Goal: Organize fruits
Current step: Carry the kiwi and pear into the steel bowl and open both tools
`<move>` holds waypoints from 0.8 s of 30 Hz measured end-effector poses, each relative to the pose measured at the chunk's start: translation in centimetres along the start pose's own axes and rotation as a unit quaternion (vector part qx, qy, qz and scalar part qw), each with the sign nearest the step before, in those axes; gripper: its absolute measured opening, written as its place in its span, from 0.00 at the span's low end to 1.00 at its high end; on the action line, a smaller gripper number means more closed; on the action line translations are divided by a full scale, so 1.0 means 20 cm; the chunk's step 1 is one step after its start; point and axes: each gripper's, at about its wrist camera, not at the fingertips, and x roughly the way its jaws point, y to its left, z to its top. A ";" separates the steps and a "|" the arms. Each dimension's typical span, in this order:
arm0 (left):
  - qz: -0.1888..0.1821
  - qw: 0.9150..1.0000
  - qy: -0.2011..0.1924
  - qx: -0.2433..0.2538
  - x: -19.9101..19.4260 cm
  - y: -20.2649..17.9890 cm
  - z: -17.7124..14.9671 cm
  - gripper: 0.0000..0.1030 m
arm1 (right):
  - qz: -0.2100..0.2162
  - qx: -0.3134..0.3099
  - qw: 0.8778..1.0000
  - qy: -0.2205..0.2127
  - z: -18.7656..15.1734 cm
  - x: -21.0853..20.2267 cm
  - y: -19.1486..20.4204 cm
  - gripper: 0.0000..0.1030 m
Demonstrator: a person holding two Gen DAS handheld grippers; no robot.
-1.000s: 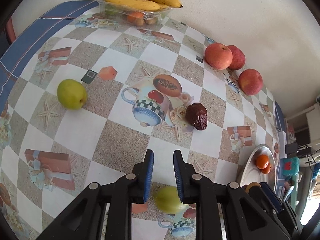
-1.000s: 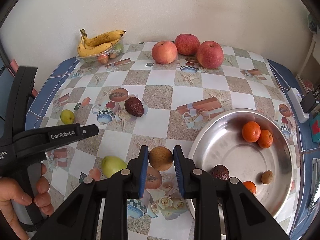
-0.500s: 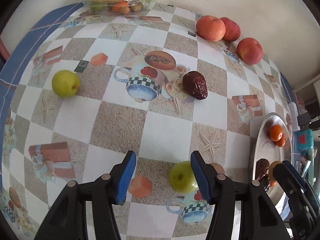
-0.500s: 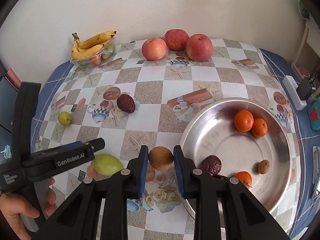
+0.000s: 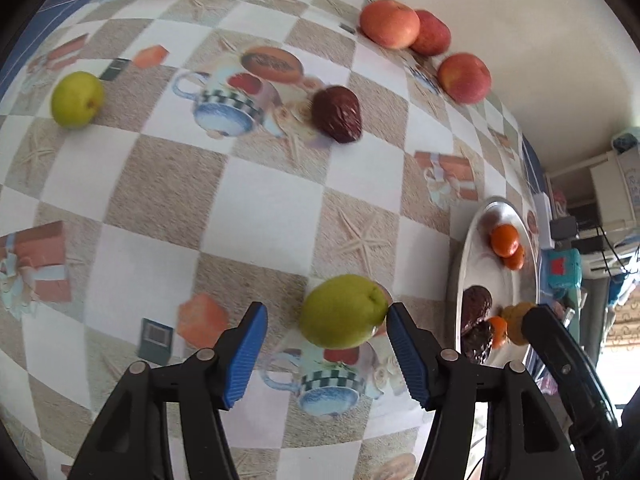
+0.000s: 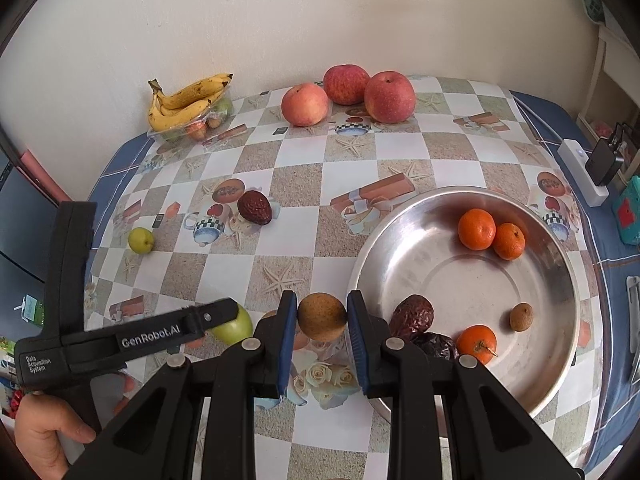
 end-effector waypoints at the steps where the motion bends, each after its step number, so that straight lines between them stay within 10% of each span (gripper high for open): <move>1: -0.004 1.000 0.002 0.004 0.01 -0.01 0.00 0.57 | 0.000 0.001 1.000 -0.001 0.00 0.00 0.00 0.26; 24: -0.006 1.000 -0.016 0.021 -0.02 -0.04 0.02 0.45 | 0.000 0.003 1.000 0.002 0.00 0.01 -0.03 0.26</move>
